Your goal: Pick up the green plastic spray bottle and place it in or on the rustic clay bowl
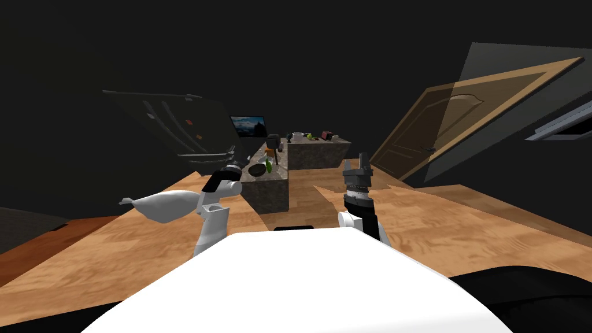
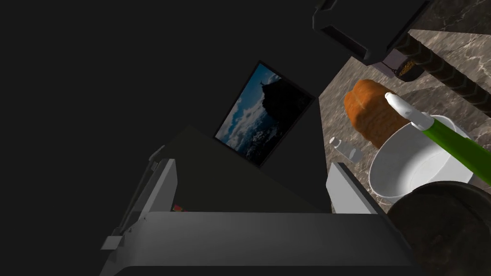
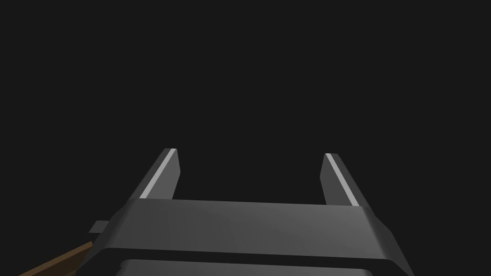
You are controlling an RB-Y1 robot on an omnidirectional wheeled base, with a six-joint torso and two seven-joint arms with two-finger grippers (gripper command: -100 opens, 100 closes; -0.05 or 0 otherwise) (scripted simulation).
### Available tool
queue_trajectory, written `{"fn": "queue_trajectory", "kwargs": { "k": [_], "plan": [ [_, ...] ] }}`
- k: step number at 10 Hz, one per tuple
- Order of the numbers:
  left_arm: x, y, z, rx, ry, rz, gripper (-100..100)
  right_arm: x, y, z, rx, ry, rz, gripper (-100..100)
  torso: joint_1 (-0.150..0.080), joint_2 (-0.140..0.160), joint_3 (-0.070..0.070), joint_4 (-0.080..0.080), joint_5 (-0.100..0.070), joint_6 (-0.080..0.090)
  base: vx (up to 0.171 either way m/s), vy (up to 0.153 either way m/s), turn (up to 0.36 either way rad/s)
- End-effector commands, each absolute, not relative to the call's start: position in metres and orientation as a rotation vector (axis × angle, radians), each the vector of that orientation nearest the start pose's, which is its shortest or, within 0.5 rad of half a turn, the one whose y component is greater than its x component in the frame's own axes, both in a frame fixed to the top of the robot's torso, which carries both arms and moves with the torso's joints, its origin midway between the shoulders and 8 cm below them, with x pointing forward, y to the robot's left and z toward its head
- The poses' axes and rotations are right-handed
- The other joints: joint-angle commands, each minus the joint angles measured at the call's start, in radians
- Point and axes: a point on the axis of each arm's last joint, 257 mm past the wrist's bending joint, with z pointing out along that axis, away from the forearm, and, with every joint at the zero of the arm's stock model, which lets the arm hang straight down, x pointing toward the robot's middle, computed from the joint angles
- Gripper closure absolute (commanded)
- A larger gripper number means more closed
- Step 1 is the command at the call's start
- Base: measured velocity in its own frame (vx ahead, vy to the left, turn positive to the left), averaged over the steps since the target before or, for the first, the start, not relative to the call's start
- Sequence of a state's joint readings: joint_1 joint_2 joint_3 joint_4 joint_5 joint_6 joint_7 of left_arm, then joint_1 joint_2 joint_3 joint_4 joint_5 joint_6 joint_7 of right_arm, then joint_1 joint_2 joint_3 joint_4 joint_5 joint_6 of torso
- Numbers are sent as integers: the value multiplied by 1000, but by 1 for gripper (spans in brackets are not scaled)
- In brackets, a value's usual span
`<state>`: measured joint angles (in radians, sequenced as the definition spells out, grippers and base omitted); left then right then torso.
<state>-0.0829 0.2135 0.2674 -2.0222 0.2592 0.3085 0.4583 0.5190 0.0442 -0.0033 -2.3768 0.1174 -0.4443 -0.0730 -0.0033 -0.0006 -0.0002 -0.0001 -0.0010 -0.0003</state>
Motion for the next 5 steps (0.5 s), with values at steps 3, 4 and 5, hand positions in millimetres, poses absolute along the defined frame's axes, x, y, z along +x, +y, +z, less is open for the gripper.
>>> {"fn": "queue_trajectory", "kwargs": {
  "k": [3, 4, 5],
  "plan": [
    [549, 366, -18, -1482, 641, -1650, -100, 333, -272, 50, 627, 607, 1283, 0, 0, 0, 0, 0, 0, 0, 8, -66, 39],
    [550, 366, -21, -1496, 648, -1642, -100, 333, -272, 50, 627, 607, 1283, 0, -1, -1, -1, 0, 0, 0, 10, -58, 26],
    [558, 371, -28, -1563, 619, -1659, -100, 333, -272, 50, 627, 607, 1283, 0, 0, -1, -1, 0, 0, 0, 16, -57, 42]
  ]
}}
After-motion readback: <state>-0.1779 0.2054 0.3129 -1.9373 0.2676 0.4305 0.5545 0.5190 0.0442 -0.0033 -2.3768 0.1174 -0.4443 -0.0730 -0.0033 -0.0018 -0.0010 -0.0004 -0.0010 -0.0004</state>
